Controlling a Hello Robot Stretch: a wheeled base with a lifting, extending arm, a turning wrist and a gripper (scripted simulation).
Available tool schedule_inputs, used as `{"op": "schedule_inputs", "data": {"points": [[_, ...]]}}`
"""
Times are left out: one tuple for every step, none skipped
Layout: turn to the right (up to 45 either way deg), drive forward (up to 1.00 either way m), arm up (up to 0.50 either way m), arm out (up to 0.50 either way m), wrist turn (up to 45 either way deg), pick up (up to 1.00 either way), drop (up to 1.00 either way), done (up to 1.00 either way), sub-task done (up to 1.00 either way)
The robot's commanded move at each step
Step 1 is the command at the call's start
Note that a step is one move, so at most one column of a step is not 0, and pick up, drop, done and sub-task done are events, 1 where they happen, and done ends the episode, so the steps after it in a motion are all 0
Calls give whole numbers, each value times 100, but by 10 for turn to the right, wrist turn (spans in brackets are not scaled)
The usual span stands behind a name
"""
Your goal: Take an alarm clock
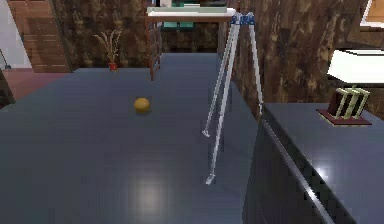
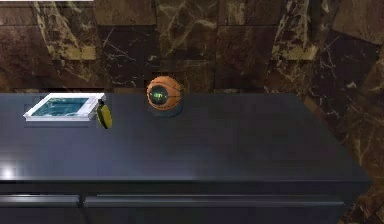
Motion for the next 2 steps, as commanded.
{"op": "schedule_inputs", "data": {"points": [[0,0,50,0,0,0,0,0,0],[0,0,38,0,0,0,0,0,0]]}}
